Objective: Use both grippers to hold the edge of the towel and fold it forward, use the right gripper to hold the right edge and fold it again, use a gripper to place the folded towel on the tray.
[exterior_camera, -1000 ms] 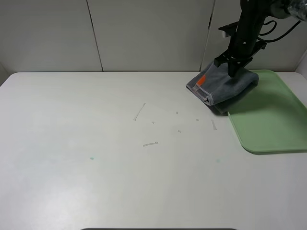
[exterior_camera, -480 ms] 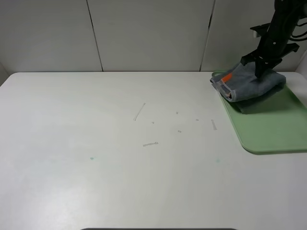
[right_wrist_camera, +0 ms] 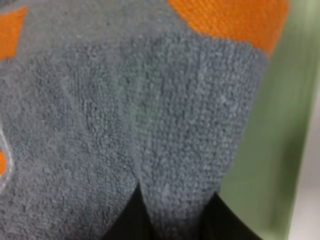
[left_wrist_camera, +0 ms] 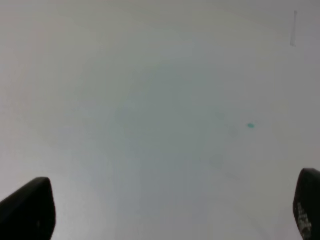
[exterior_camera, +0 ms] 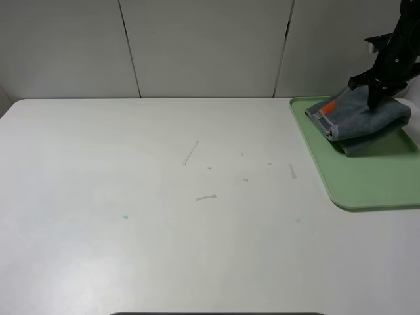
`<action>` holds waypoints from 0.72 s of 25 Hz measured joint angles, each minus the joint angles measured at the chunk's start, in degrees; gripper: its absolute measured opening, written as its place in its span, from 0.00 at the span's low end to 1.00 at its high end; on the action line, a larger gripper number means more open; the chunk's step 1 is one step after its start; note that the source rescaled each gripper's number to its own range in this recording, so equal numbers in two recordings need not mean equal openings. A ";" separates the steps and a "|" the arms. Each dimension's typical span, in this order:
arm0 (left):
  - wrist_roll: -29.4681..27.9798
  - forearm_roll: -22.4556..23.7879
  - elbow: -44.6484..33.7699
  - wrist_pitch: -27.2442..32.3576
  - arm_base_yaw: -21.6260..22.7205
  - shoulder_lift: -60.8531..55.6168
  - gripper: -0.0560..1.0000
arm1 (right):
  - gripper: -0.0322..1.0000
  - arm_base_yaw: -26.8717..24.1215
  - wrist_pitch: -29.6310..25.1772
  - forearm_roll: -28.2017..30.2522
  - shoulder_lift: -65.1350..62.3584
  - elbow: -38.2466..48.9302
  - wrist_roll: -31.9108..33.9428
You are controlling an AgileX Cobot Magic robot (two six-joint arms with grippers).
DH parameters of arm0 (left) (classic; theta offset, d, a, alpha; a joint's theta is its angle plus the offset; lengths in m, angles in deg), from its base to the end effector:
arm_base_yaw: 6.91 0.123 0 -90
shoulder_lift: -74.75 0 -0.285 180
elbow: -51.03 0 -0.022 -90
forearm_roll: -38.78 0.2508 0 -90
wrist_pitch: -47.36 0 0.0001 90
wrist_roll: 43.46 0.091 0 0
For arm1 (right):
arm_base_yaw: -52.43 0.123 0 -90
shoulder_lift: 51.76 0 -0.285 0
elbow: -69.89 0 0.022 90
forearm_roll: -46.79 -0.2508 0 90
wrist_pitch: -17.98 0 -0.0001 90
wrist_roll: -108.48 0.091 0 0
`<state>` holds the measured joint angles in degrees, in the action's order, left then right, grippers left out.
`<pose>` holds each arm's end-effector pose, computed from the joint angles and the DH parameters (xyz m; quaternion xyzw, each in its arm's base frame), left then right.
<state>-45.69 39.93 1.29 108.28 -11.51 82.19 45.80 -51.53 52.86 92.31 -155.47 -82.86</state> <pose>-0.0034 0.0019 0.2714 0.0174 0.8574 -0.0206 0.5139 0.4962 -0.0668 0.1854 -0.0542 0.9919 -0.0666 0.0932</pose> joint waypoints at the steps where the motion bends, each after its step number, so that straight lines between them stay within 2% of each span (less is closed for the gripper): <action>1: 0.00 0.00 0.00 0.00 0.00 0.00 0.94 | 0.17 0.00 0.00 -0.01 0.00 0.00 0.00; 3: 0.00 0.00 0.00 0.00 0.00 0.00 0.94 | 0.18 0.00 0.00 -0.04 0.00 0.00 0.00; 5: 0.00 0.00 0.00 0.00 0.00 0.00 0.94 | 0.25 0.00 0.00 -0.16 0.00 0.00 0.00; 6: 0.00 0.00 0.00 0.00 0.00 0.00 0.94 | 0.35 0.00 0.00 -0.23 0.00 0.00 0.00; 8: 0.00 0.00 0.00 0.00 0.00 0.00 0.94 | 0.68 0.00 0.00 -0.72 0.00 0.00 0.17; 9: 0.00 0.00 0.00 0.00 0.00 0.00 0.94 | 0.81 0.00 0.00 -0.92 0.00 0.00 0.23; 10: 0.00 0.00 0.00 0.00 0.00 0.00 0.94 | 0.89 0.00 0.00 -1.19 0.00 0.00 0.23; 13: 0.00 0.00 0.00 0.00 0.00 0.00 0.94 | 0.98 0.00 0.00 -2.11 0.00 0.00 0.23; 18: 0.00 0.00 0.00 0.00 0.00 0.00 0.94 | 1.00 0.00 0.00 -2.44 0.00 0.00 0.23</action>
<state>-45.69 39.93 1.29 108.28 -11.51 82.19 45.80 -51.53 50.43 92.31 -155.47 -82.63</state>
